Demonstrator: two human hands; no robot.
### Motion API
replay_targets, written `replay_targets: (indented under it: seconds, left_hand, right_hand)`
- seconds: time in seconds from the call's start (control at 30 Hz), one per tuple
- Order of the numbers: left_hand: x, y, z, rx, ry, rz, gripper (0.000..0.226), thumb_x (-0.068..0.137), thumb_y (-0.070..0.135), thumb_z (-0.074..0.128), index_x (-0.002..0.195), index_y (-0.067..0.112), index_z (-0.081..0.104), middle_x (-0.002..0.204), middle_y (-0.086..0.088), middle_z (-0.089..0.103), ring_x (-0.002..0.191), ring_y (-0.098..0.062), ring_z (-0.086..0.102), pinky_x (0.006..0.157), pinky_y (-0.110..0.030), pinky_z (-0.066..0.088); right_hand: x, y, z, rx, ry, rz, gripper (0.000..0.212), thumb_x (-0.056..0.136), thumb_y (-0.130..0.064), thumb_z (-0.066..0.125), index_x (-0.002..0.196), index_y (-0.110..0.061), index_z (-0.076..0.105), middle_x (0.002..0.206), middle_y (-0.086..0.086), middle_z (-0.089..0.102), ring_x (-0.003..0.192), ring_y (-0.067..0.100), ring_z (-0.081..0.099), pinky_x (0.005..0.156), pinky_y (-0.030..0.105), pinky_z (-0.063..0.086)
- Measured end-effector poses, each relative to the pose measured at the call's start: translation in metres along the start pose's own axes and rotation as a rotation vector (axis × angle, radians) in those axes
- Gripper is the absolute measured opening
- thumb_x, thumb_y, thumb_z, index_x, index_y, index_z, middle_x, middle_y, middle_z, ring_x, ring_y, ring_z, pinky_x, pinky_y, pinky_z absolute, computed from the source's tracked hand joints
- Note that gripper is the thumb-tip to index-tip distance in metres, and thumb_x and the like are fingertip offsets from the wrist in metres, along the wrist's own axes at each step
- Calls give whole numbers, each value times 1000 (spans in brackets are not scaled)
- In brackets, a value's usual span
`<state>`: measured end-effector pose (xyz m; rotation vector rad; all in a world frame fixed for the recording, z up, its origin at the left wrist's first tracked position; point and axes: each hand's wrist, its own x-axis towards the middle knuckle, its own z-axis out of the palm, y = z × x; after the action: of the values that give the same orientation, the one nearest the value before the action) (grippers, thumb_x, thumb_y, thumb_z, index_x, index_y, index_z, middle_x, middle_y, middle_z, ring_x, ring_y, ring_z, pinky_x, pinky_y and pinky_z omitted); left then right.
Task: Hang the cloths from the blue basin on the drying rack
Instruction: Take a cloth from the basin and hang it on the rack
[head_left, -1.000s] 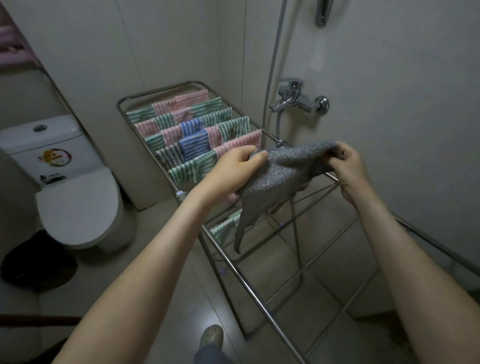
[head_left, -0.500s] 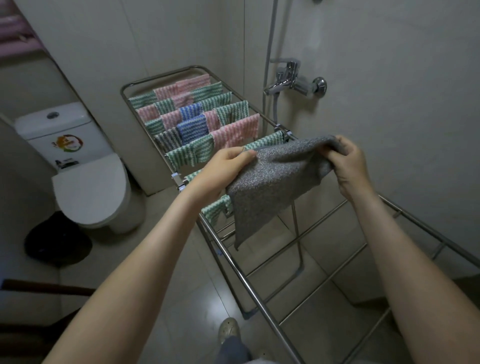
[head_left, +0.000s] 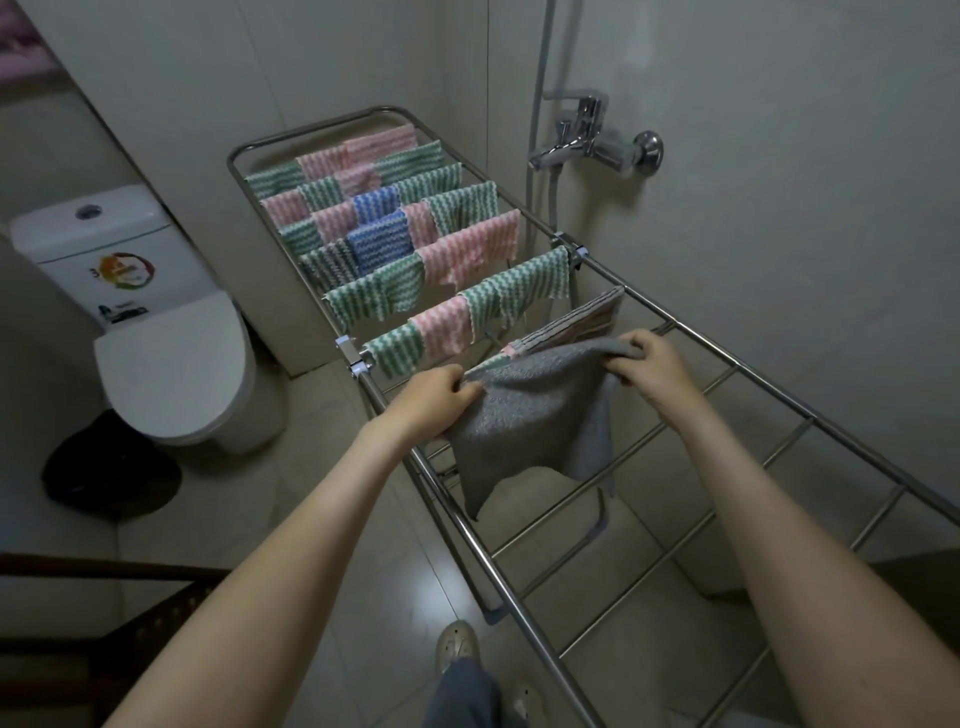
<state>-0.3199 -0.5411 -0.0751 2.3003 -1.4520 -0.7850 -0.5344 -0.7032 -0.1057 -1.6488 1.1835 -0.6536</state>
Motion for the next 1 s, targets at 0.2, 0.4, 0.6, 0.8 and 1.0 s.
replay_targets:
  seconds: [0.2, 0.4, 0.6, 0.8, 1.0]
  left_hand:
    - [8, -29, 4, 162, 94, -71, 33, 98, 37, 43, 73, 17, 42, 79, -7, 54, 86, -30, 58, 62, -33, 37]
    - [23, -45, 14, 356, -20, -57, 31, 98, 39, 41, 100, 11, 54, 108, -15, 63, 101, -32, 59, 70, -35, 43]
    - [37, -49, 30, 457, -274, -6, 29, 98, 33, 41, 109, 11, 57, 119, -14, 59, 108, -31, 57, 81, -35, 44]
    - [53, -45, 42, 588, -170, -136, 31, 100, 15, 37, 128, 7, 50, 132, -11, 54, 120, -31, 55, 90, -40, 47]
    - [66, -36, 56, 529, -237, -179, 37, 99, 20, 41, 133, 5, 44, 137, -14, 50, 124, -31, 51, 95, -40, 45]
  right_hand:
    - [19, 18, 26, -73, 3, 43, 30, 77, 16, 59, 94, -8, 51, 70, 0, 49, 63, 6, 46, 56, 9, 39]
    - [44, 36, 49, -245, 48, 100, 32, 79, 2, 67, 109, -1, 56, 66, -5, 42, 68, 16, 45, 68, 26, 38]
    - [53, 41, 62, -482, -16, 167, 23, 82, -17, 67, 101, -24, 55, 76, -10, 50, 87, 11, 49, 94, 33, 27]
    - [67, 34, 73, -405, 104, 119, 30, 83, -18, 68, 111, -17, 58, 77, -9, 53, 99, 18, 57, 90, 28, 22]
    - [66, 48, 70, -548, 117, 54, 49, 80, -33, 70, 123, -17, 52, 121, 2, 56, 122, 25, 43, 104, 40, 23]
